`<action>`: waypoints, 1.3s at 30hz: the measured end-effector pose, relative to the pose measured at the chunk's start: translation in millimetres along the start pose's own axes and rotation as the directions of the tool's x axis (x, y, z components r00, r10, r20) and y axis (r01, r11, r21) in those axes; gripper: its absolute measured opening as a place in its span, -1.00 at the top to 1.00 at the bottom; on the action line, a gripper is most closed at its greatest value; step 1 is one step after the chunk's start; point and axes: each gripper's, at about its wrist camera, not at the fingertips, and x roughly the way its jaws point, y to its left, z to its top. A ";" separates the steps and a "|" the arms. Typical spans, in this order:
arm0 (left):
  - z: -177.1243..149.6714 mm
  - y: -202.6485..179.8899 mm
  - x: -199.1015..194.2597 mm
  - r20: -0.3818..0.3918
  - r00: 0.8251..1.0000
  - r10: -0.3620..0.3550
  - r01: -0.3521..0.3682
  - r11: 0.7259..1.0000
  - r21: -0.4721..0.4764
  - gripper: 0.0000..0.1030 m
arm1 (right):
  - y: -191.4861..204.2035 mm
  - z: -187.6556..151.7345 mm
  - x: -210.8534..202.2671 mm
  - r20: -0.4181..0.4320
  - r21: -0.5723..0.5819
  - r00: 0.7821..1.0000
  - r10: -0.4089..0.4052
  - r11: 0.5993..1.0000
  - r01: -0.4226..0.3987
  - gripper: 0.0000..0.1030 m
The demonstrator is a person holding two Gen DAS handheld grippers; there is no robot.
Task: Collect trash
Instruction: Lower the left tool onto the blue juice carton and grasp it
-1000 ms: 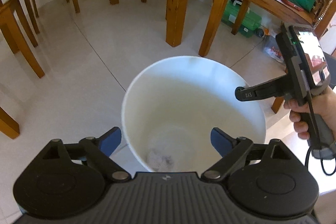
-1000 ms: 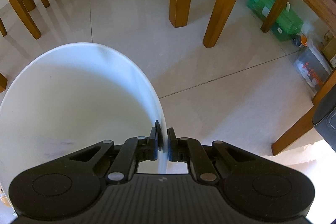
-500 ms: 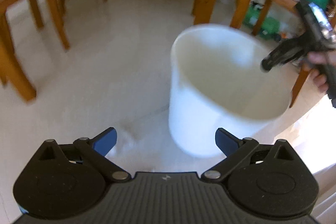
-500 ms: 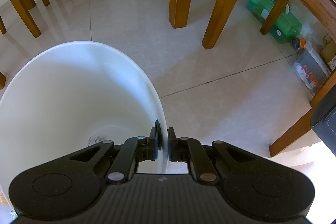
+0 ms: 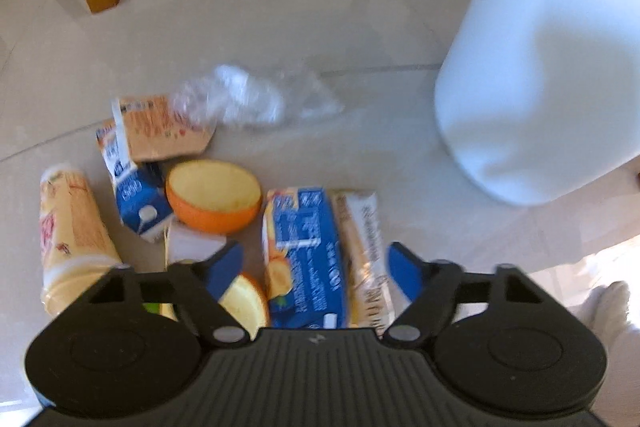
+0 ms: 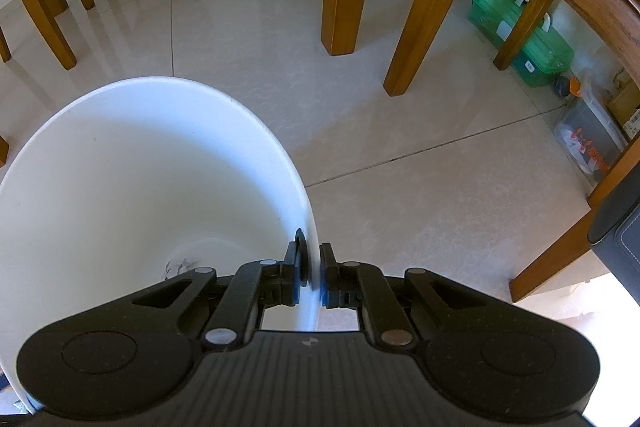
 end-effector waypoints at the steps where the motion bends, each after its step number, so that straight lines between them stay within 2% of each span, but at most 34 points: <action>1: -4.6 0.1 5.7 0.004 1.000 0.012 -0.012 1.000 0.009 -0.37 | 0.4 0.0 -0.1 0.000 -0.002 1.000 -0.001 1.000 0.001 0.78; 4: -14.5 0.0 18.0 0.014 0.999 0.030 -0.030 0.999 0.011 -0.31 | 0.4 0.4 -0.3 0.000 0.000 1.000 -0.001 1.000 0.001 0.78; 10: -12.9 -1.3 34.9 0.003 0.999 0.043 -0.043 0.999 0.008 -0.23 | 0.7 1.2 -0.2 0.001 0.000 1.000 0.004 1.000 -0.004 0.78; 11: -12.6 -0.7 38.0 -0.005 1.000 0.019 -0.018 0.995 0.094 -0.22 | 0.9 1.6 -0.1 0.000 0.001 1.000 0.004 1.000 -0.004 0.78; 14: -11.7 -0.9 46.7 -0.026 0.999 0.025 -0.023 0.996 0.082 -0.12 | -0.4 0.7 0.4 0.000 0.002 1.000 0.007 1.000 -0.007 0.78; 21: -10.9 1.3 53.6 -0.023 0.999 0.038 -0.037 0.999 0.037 -0.09 | 0.1 0.8 1.1 -0.001 0.006 1.000 0.010 1.000 -0.010 0.78; 27: -16.3 -16.1 55.1 -0.046 0.999 0.019 -0.014 0.995 0.098 -0.09 | 0.0 1.0 1.8 0.000 0.006 1.000 0.010 1.000 -0.010 0.78; 34: -15.4 -15.7 60.5 -0.063 0.998 0.029 -0.023 0.995 0.095 -0.07 | -0.4 -0.9 1.1 0.002 0.003 1.000 0.011 1.000 -0.011 0.78; 39: -13.0 -11.4 55.7 -0.064 0.998 0.006 -0.002 0.998 0.062 -0.05 | -1.2 -0.5 0.1 0.002 0.002 1.000 0.011 1.000 -0.011 0.78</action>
